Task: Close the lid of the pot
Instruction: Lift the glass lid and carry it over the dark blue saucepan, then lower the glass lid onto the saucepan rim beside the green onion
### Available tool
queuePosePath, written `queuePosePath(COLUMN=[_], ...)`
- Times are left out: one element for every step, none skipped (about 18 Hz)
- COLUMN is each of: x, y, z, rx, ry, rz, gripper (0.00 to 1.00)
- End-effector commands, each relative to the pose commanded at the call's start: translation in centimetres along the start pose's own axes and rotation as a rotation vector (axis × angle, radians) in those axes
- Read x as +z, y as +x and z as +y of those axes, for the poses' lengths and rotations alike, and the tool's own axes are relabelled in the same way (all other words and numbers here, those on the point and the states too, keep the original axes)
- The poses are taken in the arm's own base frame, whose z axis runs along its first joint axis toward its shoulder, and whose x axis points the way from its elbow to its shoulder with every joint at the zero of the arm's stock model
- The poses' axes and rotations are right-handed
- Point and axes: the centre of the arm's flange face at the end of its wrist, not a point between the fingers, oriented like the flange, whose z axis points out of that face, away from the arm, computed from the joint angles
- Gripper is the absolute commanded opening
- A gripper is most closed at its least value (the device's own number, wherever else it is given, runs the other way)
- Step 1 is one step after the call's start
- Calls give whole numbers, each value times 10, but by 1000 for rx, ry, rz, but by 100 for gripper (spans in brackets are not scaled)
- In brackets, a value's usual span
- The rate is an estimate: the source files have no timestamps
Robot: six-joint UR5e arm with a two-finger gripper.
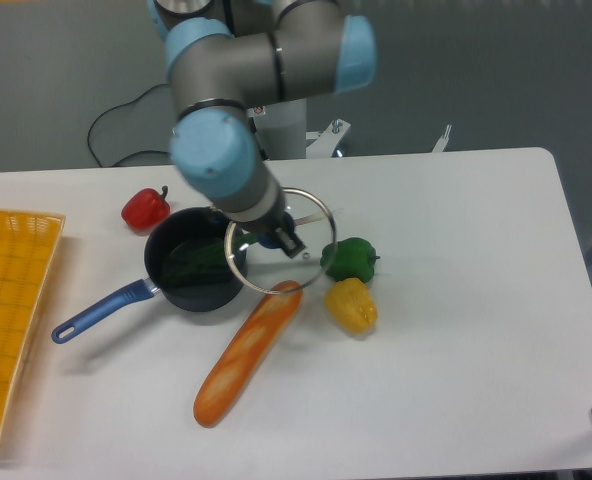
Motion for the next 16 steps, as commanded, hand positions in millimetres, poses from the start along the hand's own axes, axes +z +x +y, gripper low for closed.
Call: queuePosePath(x=[-1,-1,-1,1,0,-1,-1,0,0,0,0,0,1,3,7,10], y=[7,12,18,25,31,34,38,41,45,48,52,55,57,57,59,60], z=[-3,-6,-13,-19,-24,-28,-31,-36,-40,-45,-49,-53,-54,-54,-55,-56], rx=[0,-4,-1,-1,-9,-11,-14,-23,-40,-53,-58,-57,-58,-60,-58,-58], ry=[-2,-3,-8,-12,-14,-15,-16,-18,-17,-15,-15,-15,-17,-17,-23,-24], rz=[-3,-5,-6,-7,-10,-13,-16,-17,-21,-25,-28,-28,-27,-25,-18,-14], gripper=[44,44,44,44,44,44,44,44,44,44,44,44,44,44,44,44])
